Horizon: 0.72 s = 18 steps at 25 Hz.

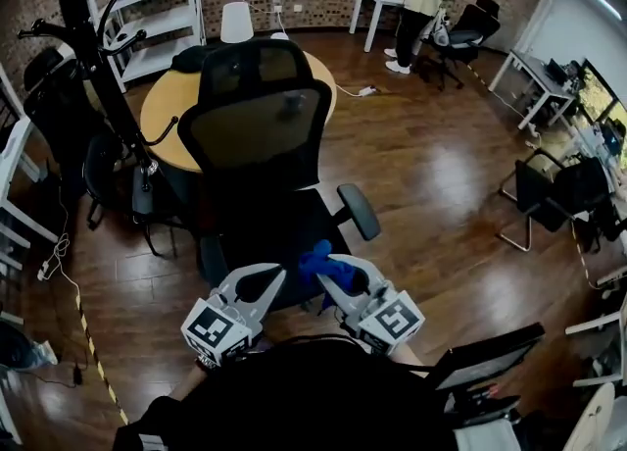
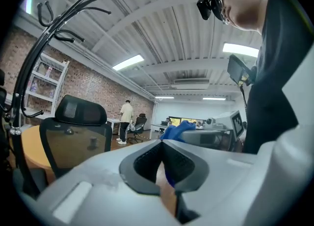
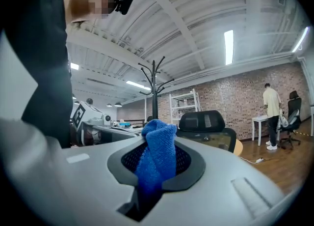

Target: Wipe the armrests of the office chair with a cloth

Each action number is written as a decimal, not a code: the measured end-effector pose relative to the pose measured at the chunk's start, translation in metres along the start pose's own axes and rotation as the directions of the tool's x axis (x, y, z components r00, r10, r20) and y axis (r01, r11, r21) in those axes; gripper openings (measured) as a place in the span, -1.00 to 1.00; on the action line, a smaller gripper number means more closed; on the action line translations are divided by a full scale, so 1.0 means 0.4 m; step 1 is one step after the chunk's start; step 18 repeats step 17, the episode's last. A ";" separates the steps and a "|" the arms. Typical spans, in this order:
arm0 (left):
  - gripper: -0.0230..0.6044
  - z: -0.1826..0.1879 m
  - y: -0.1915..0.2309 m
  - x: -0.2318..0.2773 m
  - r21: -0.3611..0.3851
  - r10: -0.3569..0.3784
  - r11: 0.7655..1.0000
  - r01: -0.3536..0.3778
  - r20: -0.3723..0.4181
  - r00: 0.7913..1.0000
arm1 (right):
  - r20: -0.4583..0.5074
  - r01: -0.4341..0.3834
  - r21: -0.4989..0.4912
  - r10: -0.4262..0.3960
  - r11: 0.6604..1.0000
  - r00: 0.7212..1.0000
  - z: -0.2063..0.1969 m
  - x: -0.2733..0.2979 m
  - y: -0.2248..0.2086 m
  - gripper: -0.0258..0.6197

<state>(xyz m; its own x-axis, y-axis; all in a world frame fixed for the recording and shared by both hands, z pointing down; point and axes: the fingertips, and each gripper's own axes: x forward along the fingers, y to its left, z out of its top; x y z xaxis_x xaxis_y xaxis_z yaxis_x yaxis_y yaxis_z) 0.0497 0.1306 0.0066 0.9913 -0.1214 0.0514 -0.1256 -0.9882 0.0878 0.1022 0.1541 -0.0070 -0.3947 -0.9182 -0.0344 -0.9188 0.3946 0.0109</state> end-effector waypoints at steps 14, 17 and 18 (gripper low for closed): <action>-0.91 0.027 0.013 0.016 -0.091 -0.047 0.994 0.053 0.068 0.997 | 0.015 -0.013 -0.078 0.014 0.997 1.000 0.020 0.031 0.009 -0.74; -0.91 0.034 0.017 0.044 -0.066 -0.038 0.997 0.042 0.056 0.998 | 0.017 -0.007 -0.044 0.008 0.999 1.000 0.016 0.031 -0.003 -0.74; -0.91 0.034 0.017 0.044 -0.066 -0.038 0.997 0.042 0.056 0.998 | 0.017 -0.007 -0.044 0.008 0.999 1.000 0.016 0.031 -0.003 -0.74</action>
